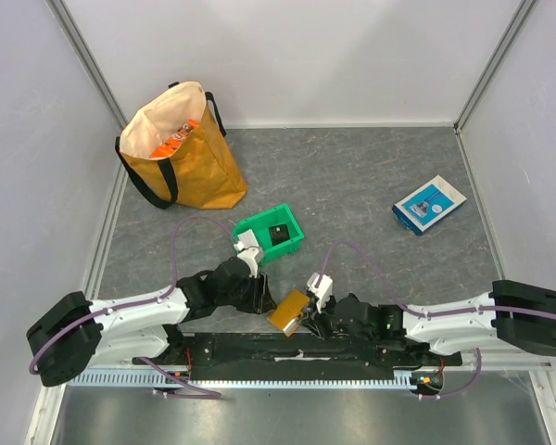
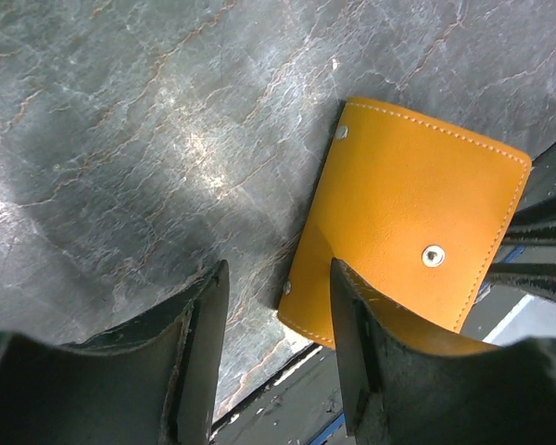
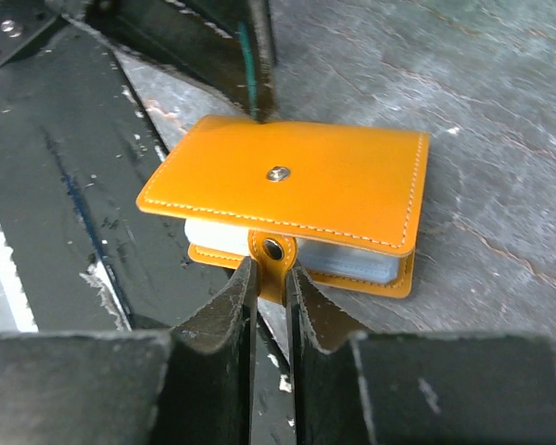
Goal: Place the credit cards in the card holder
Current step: Close the card holder at the center of the board.
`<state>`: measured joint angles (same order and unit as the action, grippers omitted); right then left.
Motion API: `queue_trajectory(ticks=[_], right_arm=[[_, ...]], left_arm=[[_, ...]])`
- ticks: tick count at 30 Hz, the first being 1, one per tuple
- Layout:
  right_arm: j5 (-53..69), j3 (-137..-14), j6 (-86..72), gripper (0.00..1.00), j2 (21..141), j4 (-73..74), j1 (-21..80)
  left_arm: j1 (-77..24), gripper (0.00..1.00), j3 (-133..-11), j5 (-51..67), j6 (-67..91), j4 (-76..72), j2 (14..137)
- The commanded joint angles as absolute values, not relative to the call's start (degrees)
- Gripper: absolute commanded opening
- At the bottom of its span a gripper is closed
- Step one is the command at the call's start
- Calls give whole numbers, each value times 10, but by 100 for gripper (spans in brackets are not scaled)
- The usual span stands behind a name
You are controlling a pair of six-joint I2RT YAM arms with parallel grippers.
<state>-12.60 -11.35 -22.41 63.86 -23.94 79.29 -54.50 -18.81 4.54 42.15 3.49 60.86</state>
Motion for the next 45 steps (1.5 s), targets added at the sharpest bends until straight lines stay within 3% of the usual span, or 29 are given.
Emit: queue_trajectory(ticks=[1, 21, 35, 45], right_arm=[[-76, -100, -182, 14, 632, -334, 796], [-169, -40, -120, 6, 553, -370, 798], [-165, -56, -84, 7, 599, -368, 798], [-235, -140, -83, 20, 616, -224, 798]], left_arm=[[-547, 54, -192, 40, 438, 3, 594], [-549, 52, -150, 190, 394, -120, 583], [-563, 47, -153, 131, 453, -225, 743], [-621, 46, -180, 45, 516, -221, 804]])
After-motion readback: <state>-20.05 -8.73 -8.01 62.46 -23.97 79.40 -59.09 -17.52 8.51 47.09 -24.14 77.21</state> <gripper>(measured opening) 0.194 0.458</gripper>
